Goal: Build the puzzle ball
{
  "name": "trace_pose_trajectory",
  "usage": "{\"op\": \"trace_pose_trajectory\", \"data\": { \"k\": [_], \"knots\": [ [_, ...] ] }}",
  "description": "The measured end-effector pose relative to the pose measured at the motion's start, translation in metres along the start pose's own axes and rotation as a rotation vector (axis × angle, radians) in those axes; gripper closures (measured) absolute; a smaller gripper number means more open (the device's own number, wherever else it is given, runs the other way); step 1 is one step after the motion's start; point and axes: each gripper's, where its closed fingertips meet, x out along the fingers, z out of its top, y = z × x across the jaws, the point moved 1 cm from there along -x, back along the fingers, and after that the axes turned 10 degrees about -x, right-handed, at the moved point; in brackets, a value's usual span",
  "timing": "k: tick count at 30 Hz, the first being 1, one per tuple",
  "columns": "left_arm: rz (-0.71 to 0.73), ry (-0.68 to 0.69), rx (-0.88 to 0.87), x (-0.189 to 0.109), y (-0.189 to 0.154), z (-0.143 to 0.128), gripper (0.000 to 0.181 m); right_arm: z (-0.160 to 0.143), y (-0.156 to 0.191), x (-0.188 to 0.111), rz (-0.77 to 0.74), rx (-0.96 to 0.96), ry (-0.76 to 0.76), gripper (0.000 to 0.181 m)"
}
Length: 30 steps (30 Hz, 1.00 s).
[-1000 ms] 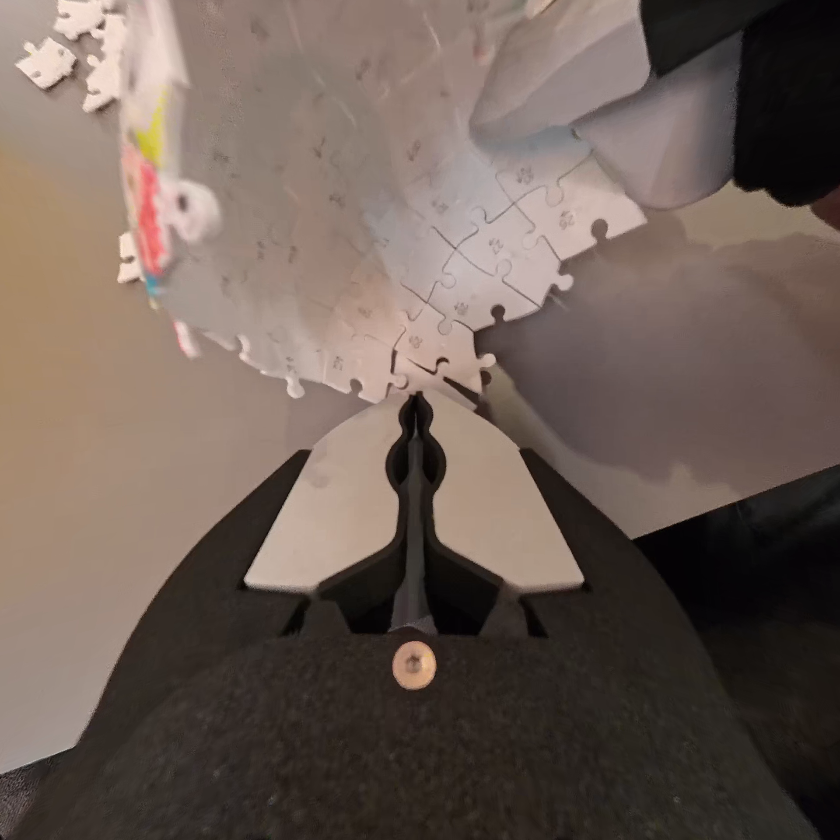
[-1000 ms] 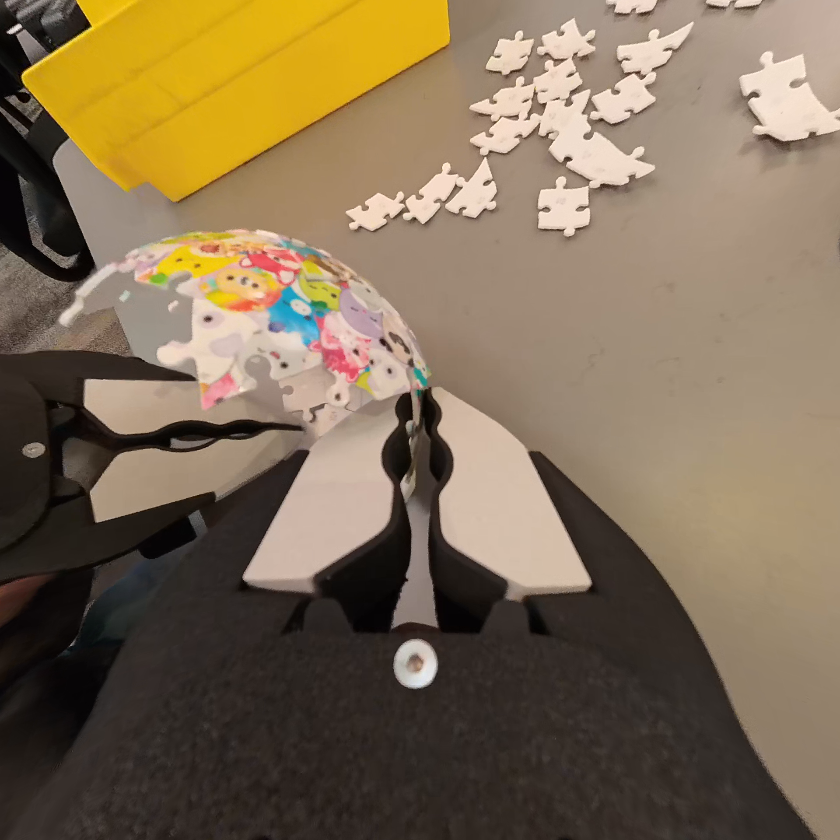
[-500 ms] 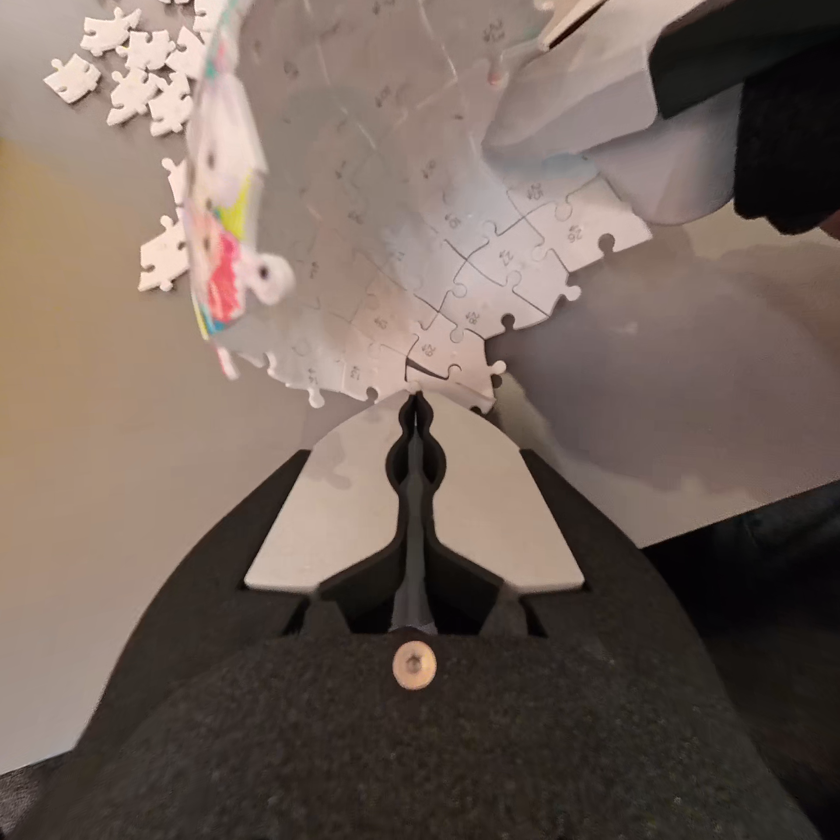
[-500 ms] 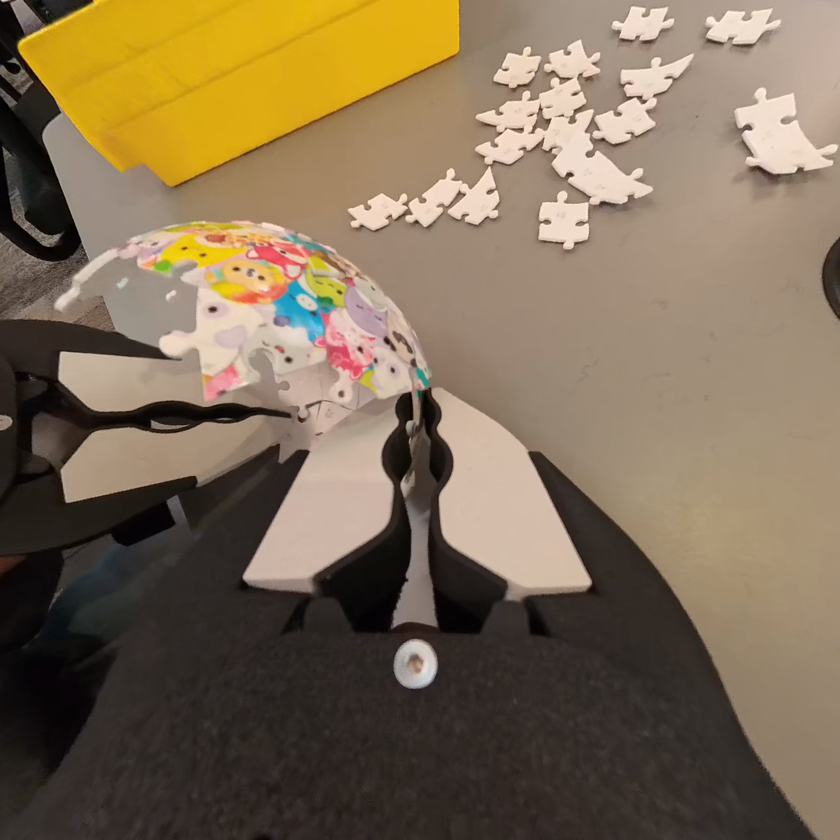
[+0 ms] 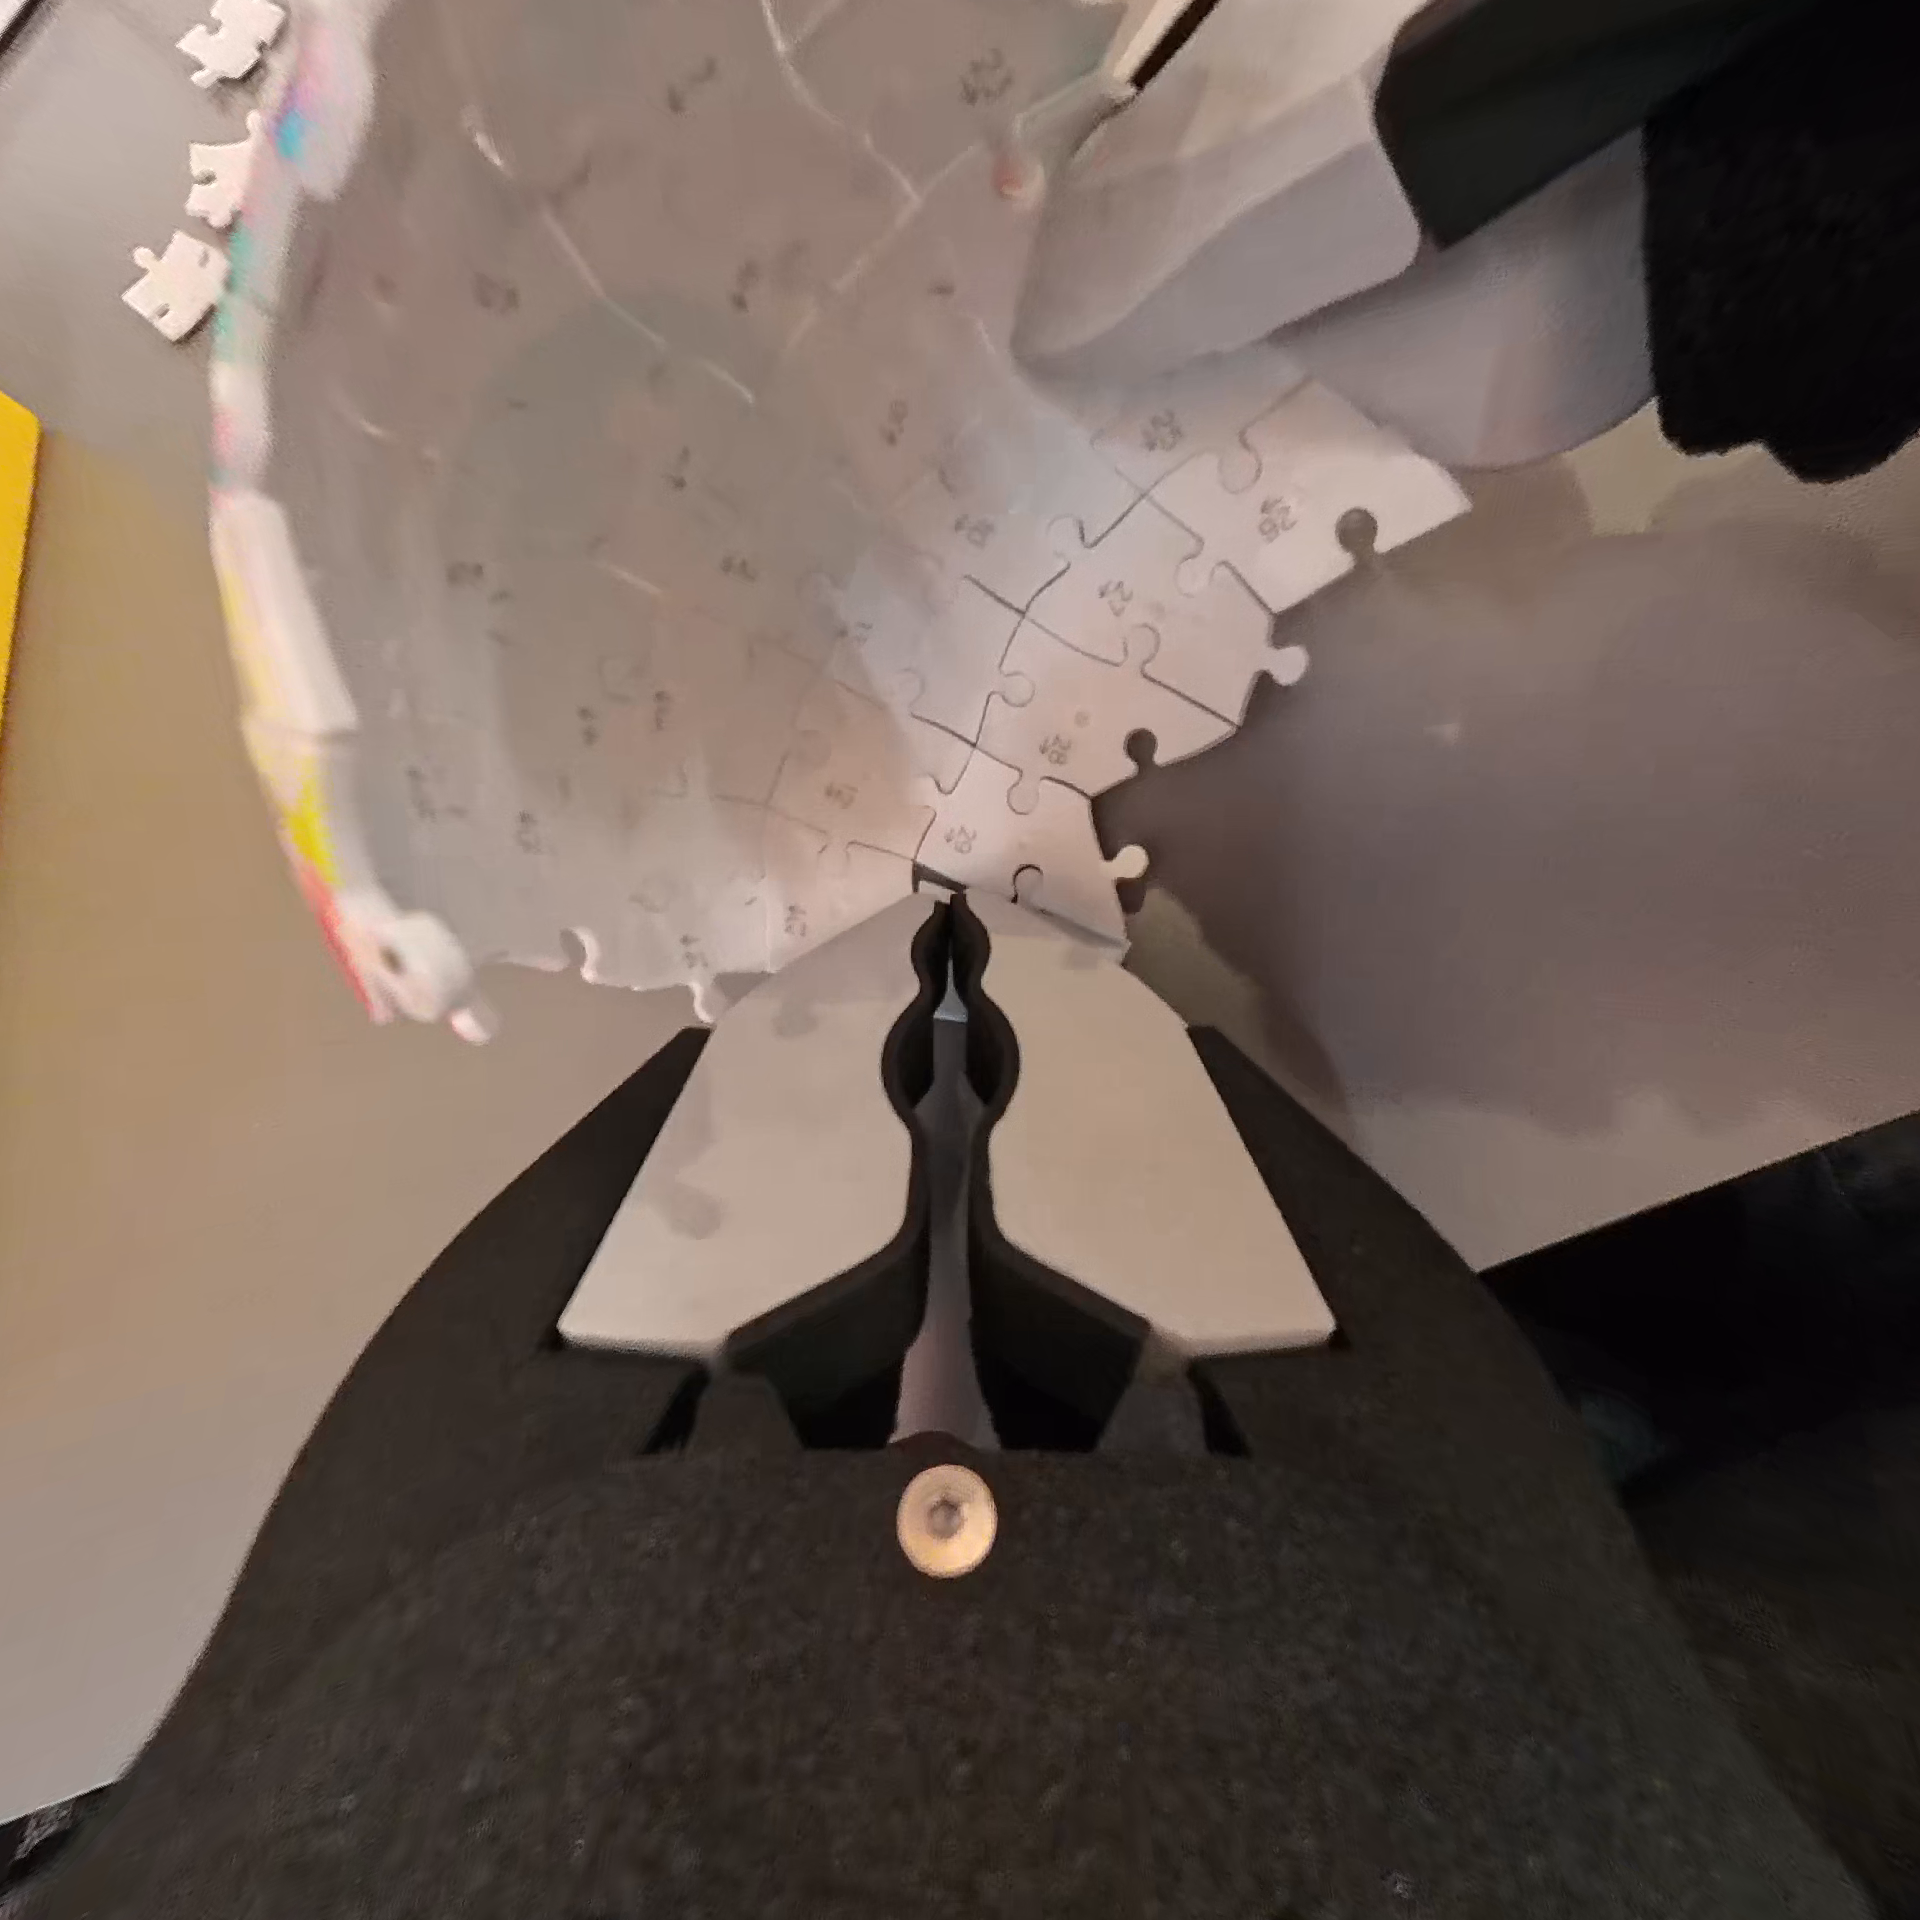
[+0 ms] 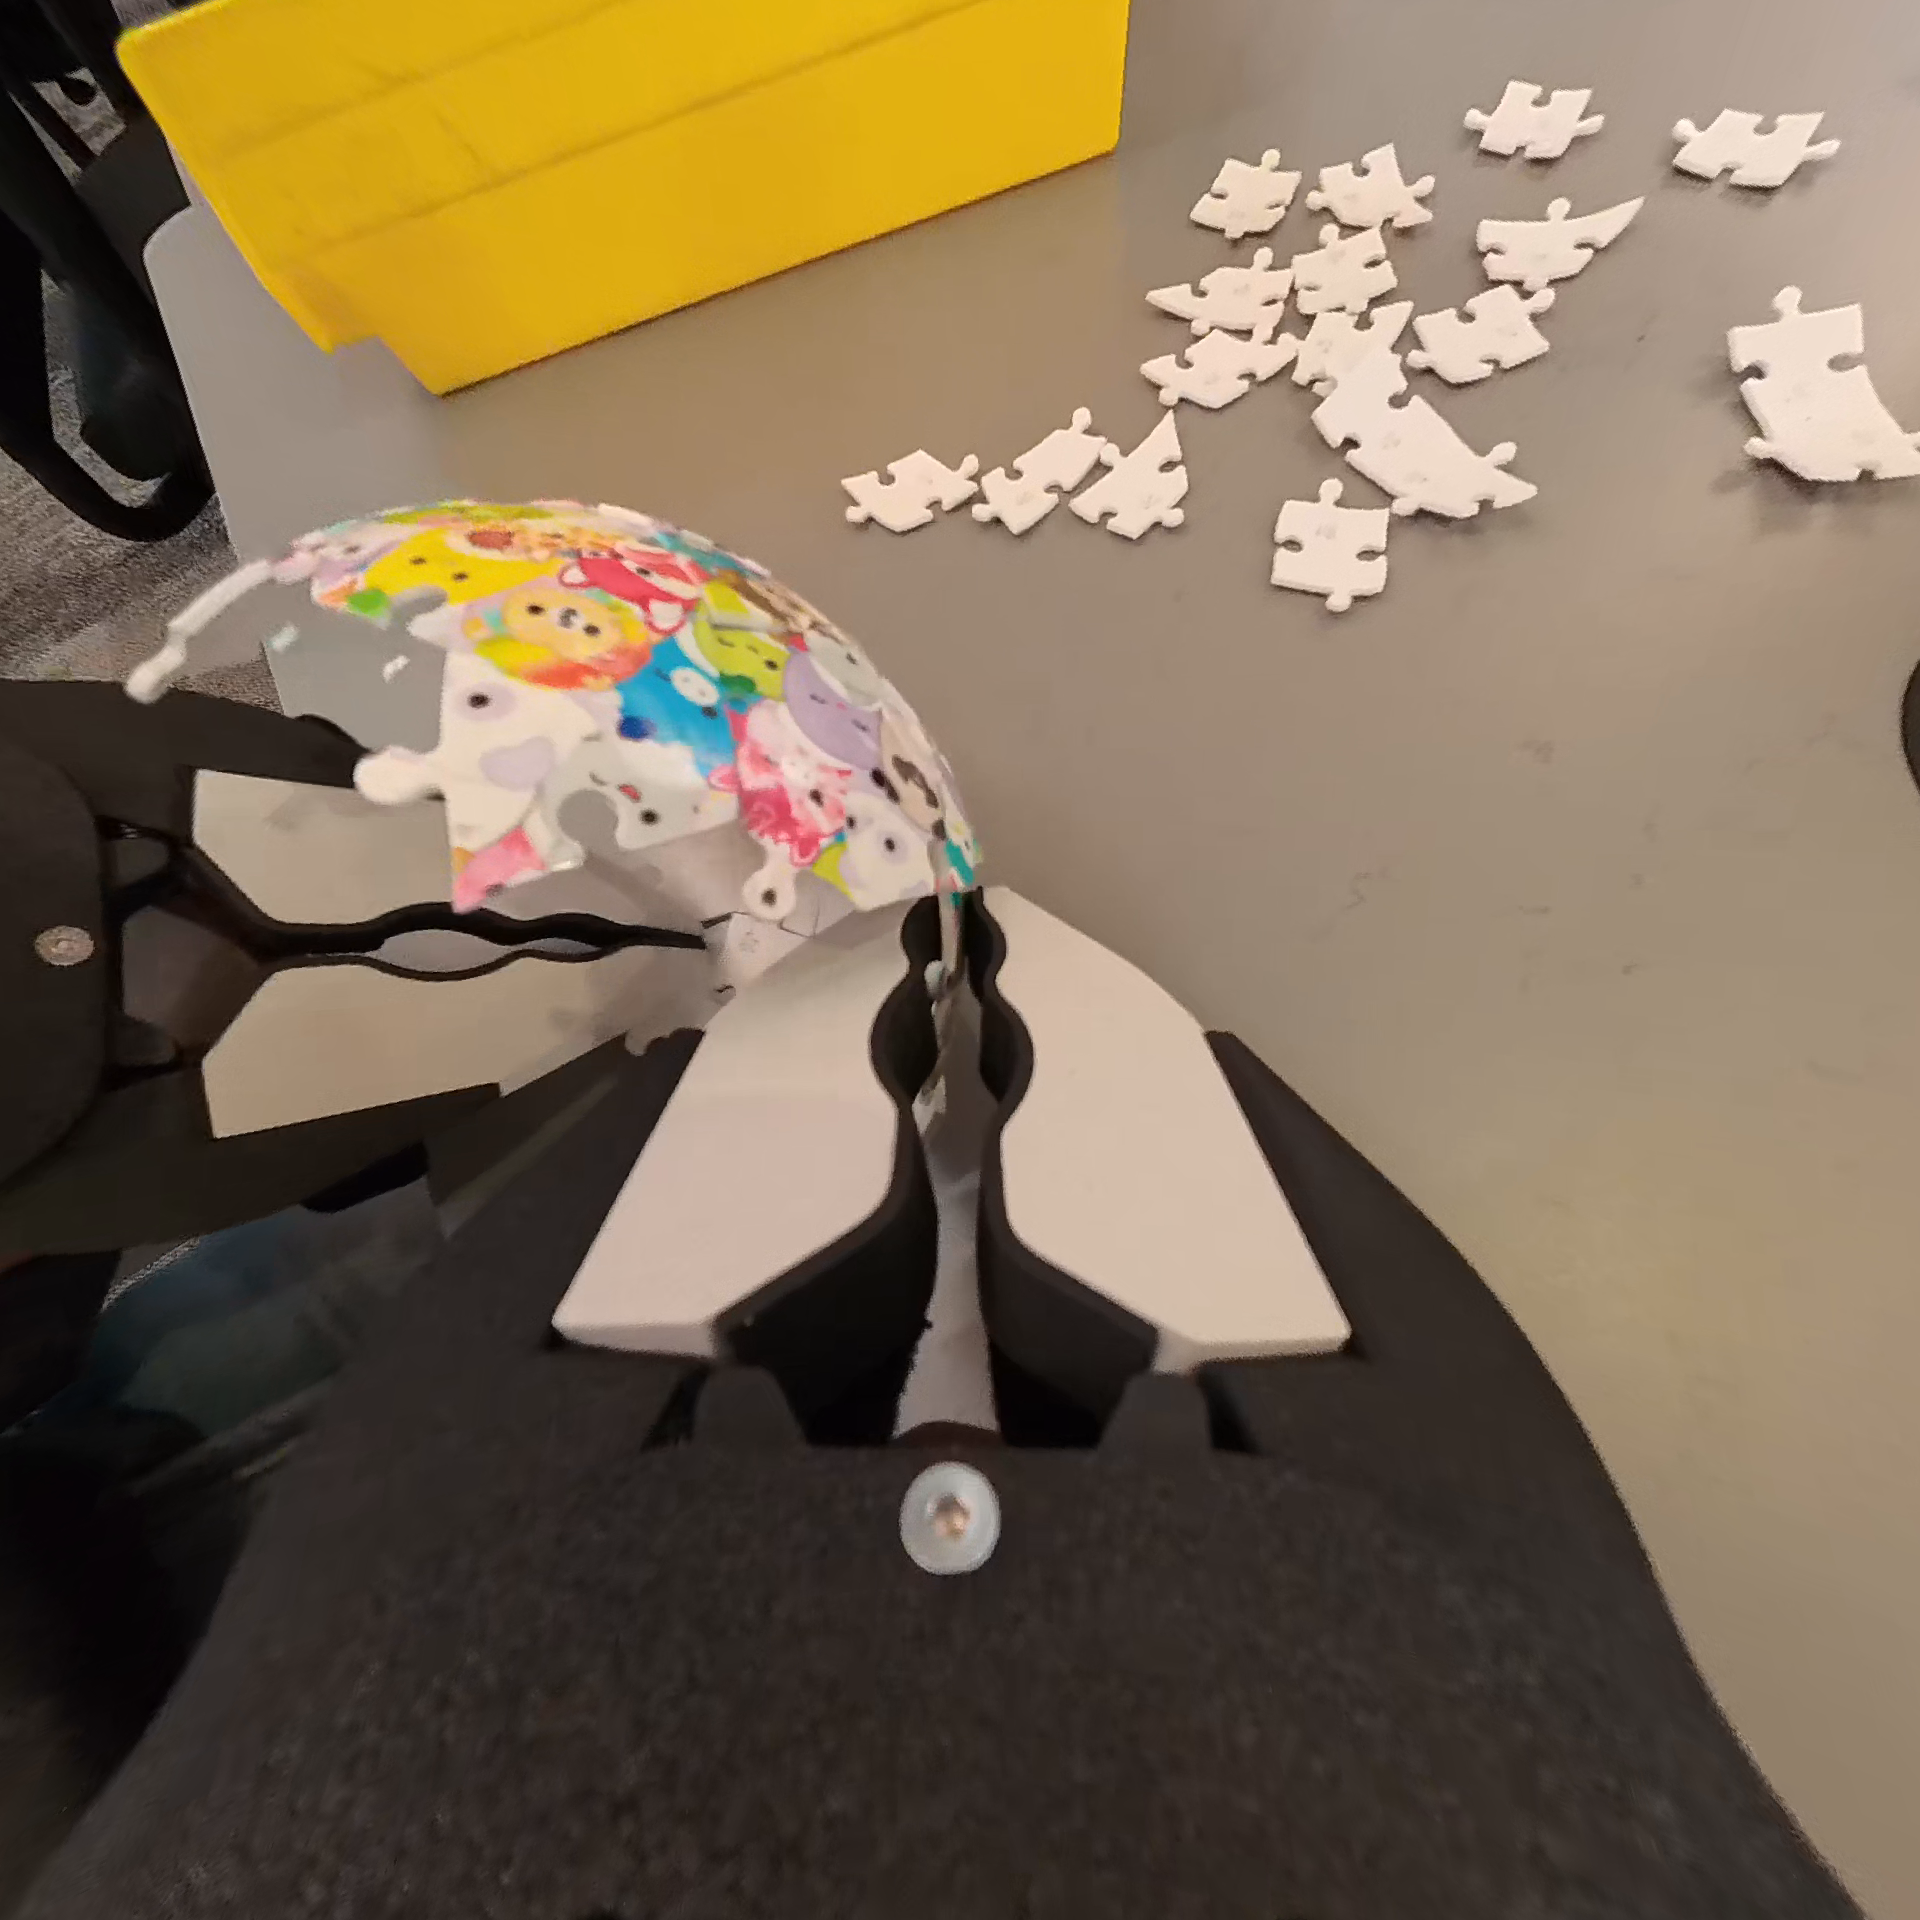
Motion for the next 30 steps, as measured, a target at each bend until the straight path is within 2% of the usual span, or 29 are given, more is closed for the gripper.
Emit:
{"op": "trace_pose_trajectory", "data": {
  "k": [4, 8, 14, 30],
  "knots": [
    [0.015, -0.048, -0.002, -0.012, 0.004, 0.003, 0.181, 0.002, -0.001, -0.001, -0.02, -0.03, -0.006, 0.178],
    [-0.01, -0.017, -0.045, -0.019, 0.006, -0.012, 0.181, 0.003, 0.002, 0.0, -0.006, -0.058, -0.01, 0.178],
    [-0.037, 0.013, -0.023, -0.015, -0.001, -0.018, 0.181, 0.003, 0.005, 0.001, 0.003, -0.124, -0.015, 0.178],
    [-0.01, -0.01, -0.001, -0.012, -0.001, -0.008, 0.181, 0.003, 0.005, 0.0, -0.021, -0.157, 0.003, 0.178]
  ]
}}
